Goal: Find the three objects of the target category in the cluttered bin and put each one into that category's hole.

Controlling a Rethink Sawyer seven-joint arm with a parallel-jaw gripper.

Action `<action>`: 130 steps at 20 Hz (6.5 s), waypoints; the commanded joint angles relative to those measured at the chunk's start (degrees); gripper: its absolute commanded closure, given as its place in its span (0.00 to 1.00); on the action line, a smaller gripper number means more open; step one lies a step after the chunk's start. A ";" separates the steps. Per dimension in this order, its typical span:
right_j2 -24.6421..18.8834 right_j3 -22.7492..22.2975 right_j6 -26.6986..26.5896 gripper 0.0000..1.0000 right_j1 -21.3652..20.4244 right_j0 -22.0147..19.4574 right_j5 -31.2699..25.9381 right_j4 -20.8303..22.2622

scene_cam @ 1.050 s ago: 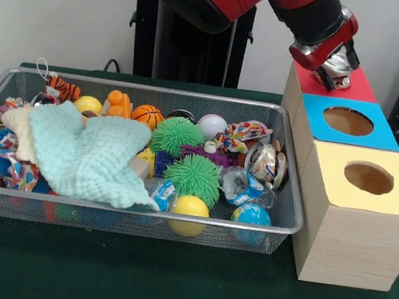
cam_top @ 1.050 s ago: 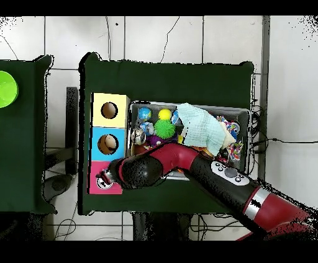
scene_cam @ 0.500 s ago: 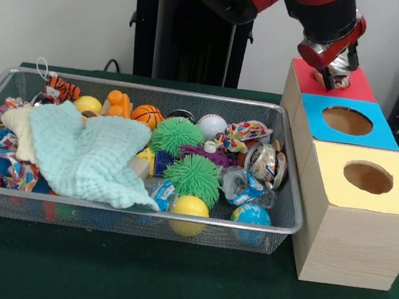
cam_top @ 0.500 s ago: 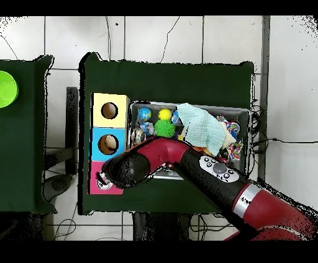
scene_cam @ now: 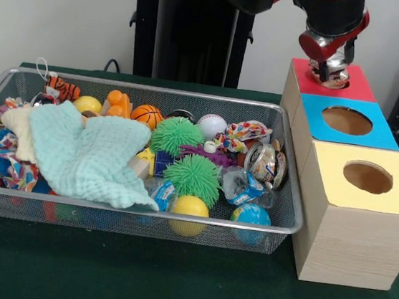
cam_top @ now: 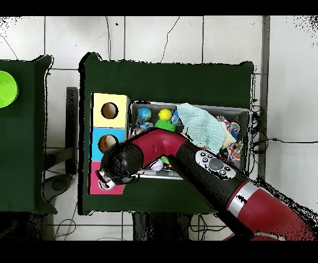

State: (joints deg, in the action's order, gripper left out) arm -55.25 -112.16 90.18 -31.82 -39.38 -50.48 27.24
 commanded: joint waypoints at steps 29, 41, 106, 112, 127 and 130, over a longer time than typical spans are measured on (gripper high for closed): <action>9.36 1.34 -3.41 0.00 -1.51 -0.94 -14.68 -0.24; 2.35 -1.77 -7.23 0.00 3.21 -1.52 -6.65 -3.33; 13.35 6.48 15.46 0.00 12.89 8.24 43.61 13.05; 24.78 9.93 25.39 0.00 6.98 19.04 47.49 16.83; 29.48 8.32 21.89 0.00 7.45 21.39 53.44 5.22; 28.81 7.52 21.26 1.00 7.96 20.45 54.38 3.11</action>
State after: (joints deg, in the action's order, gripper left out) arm -33.62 -113.89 101.81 -40.75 -18.94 -44.92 19.93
